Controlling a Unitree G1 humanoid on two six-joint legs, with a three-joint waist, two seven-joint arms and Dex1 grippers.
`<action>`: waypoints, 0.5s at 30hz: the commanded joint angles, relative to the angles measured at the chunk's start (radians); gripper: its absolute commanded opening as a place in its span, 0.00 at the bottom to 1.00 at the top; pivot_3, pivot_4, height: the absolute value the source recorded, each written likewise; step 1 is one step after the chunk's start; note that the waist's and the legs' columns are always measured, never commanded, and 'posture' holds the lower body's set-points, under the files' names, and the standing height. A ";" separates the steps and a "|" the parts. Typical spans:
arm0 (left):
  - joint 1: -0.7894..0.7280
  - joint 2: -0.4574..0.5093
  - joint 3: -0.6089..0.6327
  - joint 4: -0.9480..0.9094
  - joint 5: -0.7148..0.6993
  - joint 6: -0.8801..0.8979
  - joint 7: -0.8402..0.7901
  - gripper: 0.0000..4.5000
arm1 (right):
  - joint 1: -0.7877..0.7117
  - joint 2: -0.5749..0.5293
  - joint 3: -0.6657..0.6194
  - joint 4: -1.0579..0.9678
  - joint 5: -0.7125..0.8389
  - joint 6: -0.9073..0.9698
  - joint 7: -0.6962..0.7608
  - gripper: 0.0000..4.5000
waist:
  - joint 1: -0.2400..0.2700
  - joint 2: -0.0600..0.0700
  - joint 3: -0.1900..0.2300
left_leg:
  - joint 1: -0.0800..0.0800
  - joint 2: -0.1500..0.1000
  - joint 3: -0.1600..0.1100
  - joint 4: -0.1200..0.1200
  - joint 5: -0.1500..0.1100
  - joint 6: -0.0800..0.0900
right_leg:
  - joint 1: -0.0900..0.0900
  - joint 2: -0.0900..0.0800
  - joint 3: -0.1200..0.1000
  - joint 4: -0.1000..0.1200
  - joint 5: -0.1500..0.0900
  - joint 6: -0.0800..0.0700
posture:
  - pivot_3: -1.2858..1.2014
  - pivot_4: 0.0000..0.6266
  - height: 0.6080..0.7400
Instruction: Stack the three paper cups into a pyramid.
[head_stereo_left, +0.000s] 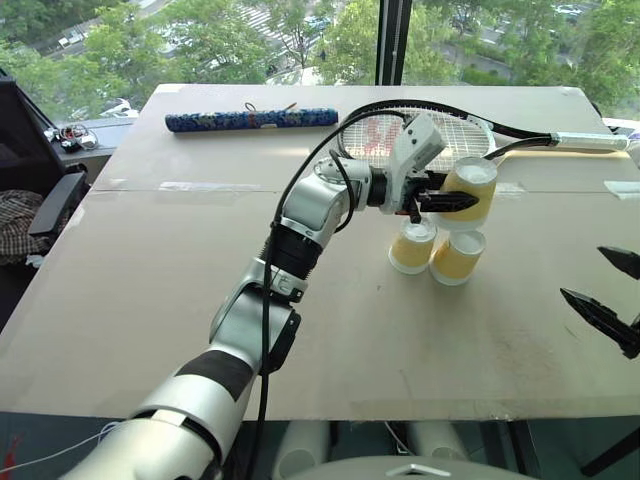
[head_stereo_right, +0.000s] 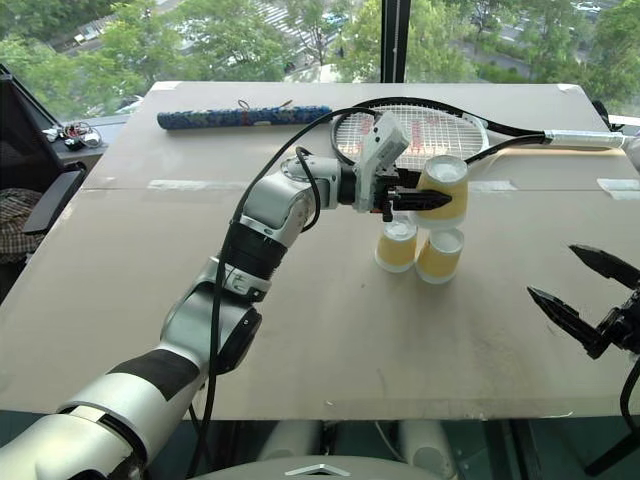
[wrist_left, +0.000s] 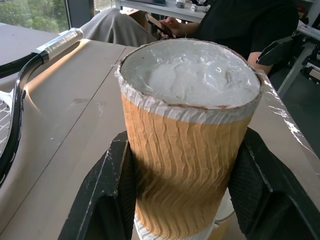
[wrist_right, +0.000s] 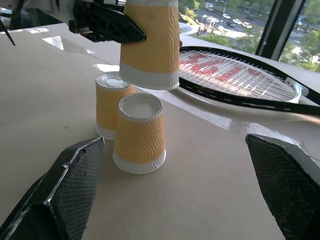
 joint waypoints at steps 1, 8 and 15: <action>-0.017 -0.003 -0.011 -0.048 0.010 0.001 -0.023 0.41 | -0.033 -0.028 -0.011 0.024 0.031 0.009 0.084 1.00 | 0.006 0.000 0.000 | -0.001 0.000 0.000 0.000 0.000 0.000 | 0.000 0.000 -0.001 -0.001 0.000 0.000 | 0.52 0.24 1.00; 0.015 0.014 -0.033 -0.102 0.021 0.031 -0.046 0.41 | -0.085 -0.017 0.021 0.041 -0.009 0.003 0.100 1.00 | 0.008 0.000 0.000 | -0.001 0.000 0.000 0.001 0.001 -0.001 | 0.000 -0.002 -0.001 0.000 0.000 0.000 | 0.52 0.24 1.00; 0.050 0.040 -0.063 -0.163 0.036 0.053 -0.063 0.41 | -0.072 0.013 0.029 0.027 -0.041 -0.007 0.098 1.00 | 0.007 0.000 0.000 | -0.001 0.000 0.000 0.001 0.001 -0.002 | 0.000 -0.002 0.000 0.000 0.000 0.000 | 0.52 0.24 1.00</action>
